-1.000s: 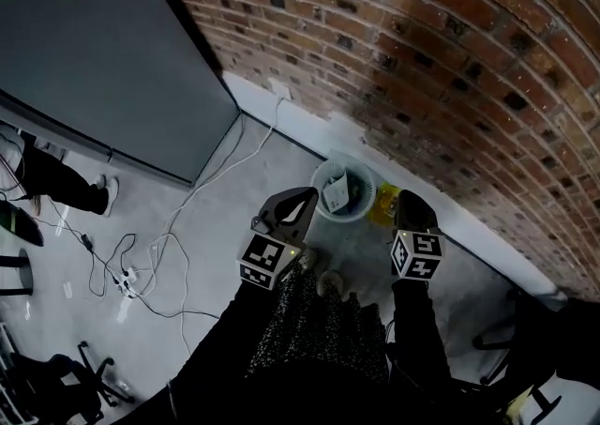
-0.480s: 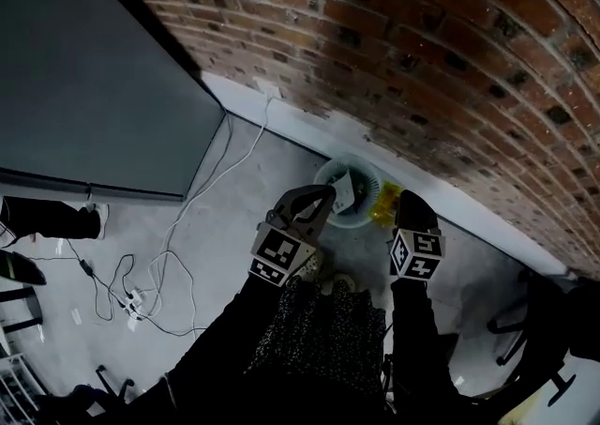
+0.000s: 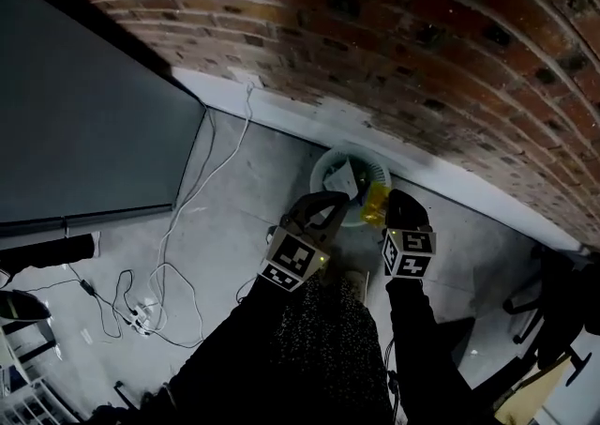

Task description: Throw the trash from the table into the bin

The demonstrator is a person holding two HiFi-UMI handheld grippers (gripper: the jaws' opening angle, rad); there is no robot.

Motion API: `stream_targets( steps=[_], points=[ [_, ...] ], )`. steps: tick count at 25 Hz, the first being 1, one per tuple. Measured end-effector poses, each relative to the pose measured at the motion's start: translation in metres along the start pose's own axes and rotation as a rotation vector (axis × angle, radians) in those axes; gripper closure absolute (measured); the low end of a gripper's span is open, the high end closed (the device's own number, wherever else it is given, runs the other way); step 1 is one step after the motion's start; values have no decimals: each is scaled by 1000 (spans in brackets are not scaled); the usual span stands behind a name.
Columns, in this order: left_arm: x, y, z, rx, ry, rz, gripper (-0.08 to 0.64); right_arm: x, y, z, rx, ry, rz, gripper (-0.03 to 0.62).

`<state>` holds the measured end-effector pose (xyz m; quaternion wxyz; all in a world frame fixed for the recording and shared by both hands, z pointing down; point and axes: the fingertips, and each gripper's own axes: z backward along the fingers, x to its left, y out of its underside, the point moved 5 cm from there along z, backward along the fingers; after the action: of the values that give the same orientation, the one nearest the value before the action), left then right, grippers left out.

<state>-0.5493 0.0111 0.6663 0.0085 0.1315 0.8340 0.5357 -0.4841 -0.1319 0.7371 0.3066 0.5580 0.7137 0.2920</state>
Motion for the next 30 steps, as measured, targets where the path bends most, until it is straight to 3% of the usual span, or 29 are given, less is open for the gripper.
stream_targets(
  steps=[8, 20, 24, 30],
  points=[
    [14, 40, -29, 44, -19, 70, 554, -9, 27, -39, 24, 22, -25, 580],
    [26, 46, -36, 49, -20, 84, 554, -4, 40, -69, 52, -5, -72, 575],
    [26, 43, -33, 42, -20, 92, 554, 0, 39, -69, 65, -44, -117, 441],
    [25, 31, -23, 32, -31, 100, 554, 6, 23, -52, 13, -100, -152, 431]
  ],
)
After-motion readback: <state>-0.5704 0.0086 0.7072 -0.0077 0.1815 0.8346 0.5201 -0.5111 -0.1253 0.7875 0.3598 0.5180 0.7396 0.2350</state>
